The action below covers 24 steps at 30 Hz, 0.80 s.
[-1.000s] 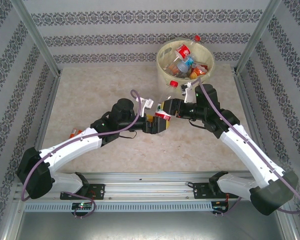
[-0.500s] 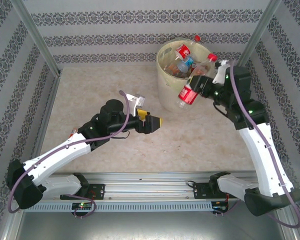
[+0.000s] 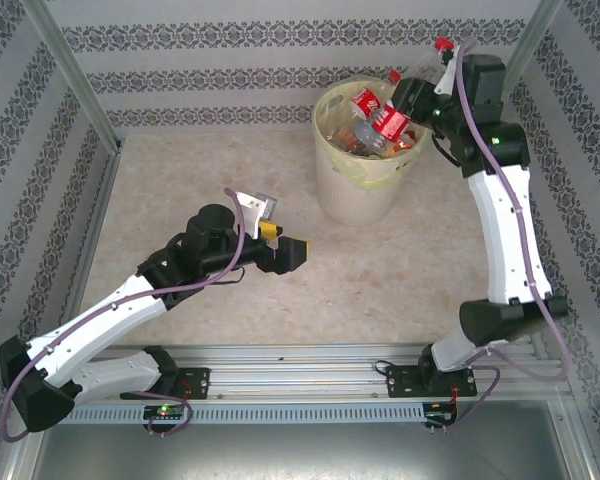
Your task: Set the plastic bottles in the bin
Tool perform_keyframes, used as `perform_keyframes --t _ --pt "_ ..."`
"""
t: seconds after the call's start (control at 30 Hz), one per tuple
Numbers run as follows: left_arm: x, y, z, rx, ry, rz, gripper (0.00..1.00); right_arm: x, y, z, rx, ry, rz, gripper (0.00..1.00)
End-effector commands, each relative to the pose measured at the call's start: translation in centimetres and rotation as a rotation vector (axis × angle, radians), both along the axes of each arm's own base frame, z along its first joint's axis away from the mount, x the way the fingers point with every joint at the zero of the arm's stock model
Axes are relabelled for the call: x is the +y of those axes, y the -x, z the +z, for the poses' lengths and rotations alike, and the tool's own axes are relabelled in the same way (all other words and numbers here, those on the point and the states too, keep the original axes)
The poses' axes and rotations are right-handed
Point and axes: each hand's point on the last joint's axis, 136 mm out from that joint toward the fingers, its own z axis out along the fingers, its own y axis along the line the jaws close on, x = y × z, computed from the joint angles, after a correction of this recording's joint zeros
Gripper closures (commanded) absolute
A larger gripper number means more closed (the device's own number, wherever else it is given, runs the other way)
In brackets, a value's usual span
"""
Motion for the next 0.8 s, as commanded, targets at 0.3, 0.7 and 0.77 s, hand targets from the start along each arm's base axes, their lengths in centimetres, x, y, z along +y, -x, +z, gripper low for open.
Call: perform_keyframes --t 0.3,0.7,0.77 --pt "1.0 0.7 -0.4 -0.020 -0.062 0.004 0.00 2.0 -5.8 -4.1 0.139 -0.098 0.028 0.45" --pt "1.6 0.9 -0.2 -0.032 -0.069 0.014 0.00 1.1 -5.8 -8.1 0.272 -0.067 -0.006 0.29" --pt "1.8 0.9 -0.2 -0.035 -0.077 0.019 0.00 0.5 -5.5 -8.1 0.280 -0.058 -0.024 0.25"
